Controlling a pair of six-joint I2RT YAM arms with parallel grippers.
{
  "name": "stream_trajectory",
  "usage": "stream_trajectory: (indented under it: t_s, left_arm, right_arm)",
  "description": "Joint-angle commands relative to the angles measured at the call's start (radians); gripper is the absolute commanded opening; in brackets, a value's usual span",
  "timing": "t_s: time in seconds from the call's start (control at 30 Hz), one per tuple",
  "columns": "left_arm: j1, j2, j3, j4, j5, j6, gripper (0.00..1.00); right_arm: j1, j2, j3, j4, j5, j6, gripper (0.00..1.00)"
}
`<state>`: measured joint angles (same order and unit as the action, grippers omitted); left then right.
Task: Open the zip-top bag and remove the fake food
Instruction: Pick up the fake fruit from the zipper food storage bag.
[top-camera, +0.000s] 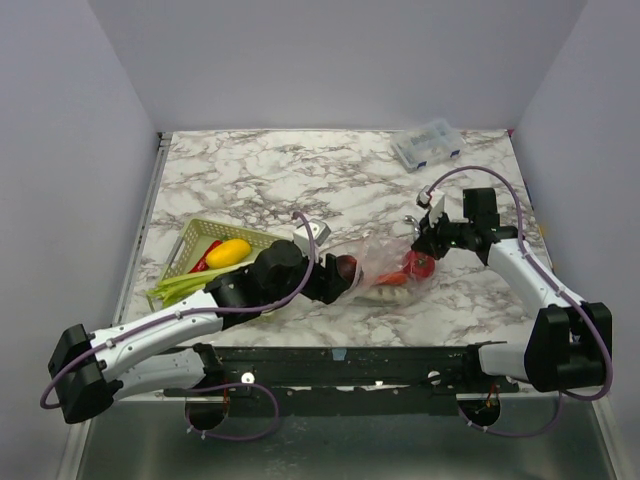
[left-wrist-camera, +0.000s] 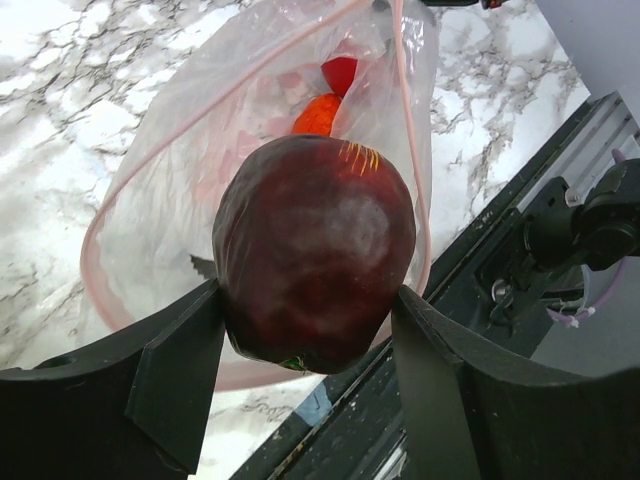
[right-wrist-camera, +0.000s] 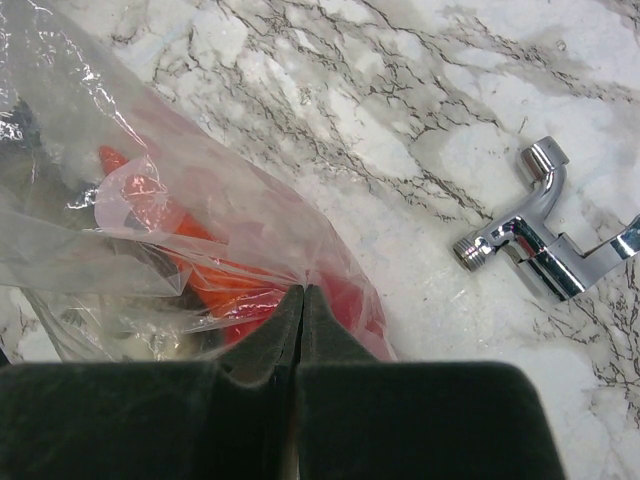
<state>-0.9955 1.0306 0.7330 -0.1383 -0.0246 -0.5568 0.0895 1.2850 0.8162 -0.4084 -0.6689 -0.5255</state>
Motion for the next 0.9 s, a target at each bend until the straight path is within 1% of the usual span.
stream_trajectory:
  t_s: [0.0, 0.27, 0.5, 0.7, 0.87]
  left_arm:
    - [0.014, -0.070, -0.023, -0.080, -0.041, 0.024, 0.01]
    - [0.036, -0.171, -0.025, -0.176, -0.086, 0.048, 0.01]
    - [0.079, -0.250, -0.044, -0.257, -0.126, 0.056, 0.00]
    - [0.121, -0.342, -0.070, -0.290, -0.167, 0.042, 0.00]
    - [0.175, -0.384, -0.094, -0.306, -0.181, 0.019, 0.00]
  right_arm:
    - [-0.007, 0.017, -0.008, 0.010, 0.023, -0.019, 0.00]
    - [-0.007, 0.022, -0.007, 0.009, 0.027, -0.022, 0.00]
    - [-0.007, 0.025, -0.008, 0.009, 0.031, -0.025, 0.00]
    - [-0.007, 0.032, -0.007, 0.007, 0.031, -0.028, 0.00]
    - [-0.007, 0.034, -0.005, 0.005, 0.034, -0.030, 0.00]
